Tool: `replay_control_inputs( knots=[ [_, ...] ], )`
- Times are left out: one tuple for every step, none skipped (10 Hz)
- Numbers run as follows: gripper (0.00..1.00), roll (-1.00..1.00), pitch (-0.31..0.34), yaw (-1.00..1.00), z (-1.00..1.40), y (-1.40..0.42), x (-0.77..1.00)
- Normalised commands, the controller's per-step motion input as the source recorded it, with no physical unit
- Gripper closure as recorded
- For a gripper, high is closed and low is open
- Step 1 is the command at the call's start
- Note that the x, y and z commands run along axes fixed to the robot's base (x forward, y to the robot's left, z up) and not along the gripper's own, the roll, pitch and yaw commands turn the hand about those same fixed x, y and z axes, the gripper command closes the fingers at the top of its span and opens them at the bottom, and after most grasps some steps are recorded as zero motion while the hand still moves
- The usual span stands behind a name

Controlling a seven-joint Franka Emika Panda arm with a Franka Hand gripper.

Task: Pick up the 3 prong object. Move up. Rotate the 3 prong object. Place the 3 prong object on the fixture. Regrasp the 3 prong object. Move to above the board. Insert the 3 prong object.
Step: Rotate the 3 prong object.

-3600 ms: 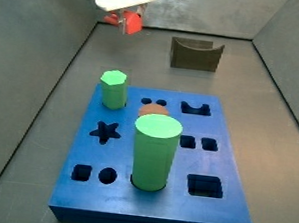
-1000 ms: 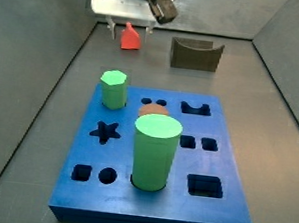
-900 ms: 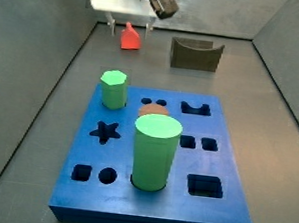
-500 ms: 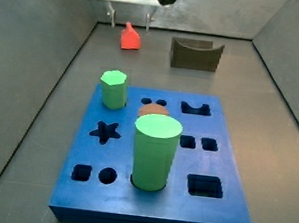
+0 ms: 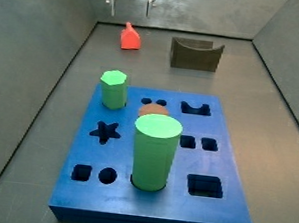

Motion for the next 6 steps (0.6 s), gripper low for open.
replay_control_inputs(
  knots=[
    [0.0, 0.0, 0.002, 1.0, -0.27, 0.0, 0.0],
    [0.0, 0.0, 0.0, 1.0, -0.19, 0.0, 0.04],
    [0.0, 0.0, 0.0, 1.0, -0.11, 0.0, 0.04],
    [0.0, 0.0, 0.0, 1.0, -0.07, 0.0, 0.04],
    [0.0, 0.0, 0.0, 1.0, -0.06, 0.0, 0.03],
    [0.0, 0.0, 0.0, 1.0, -0.06, 0.0, 0.03]
  ],
)
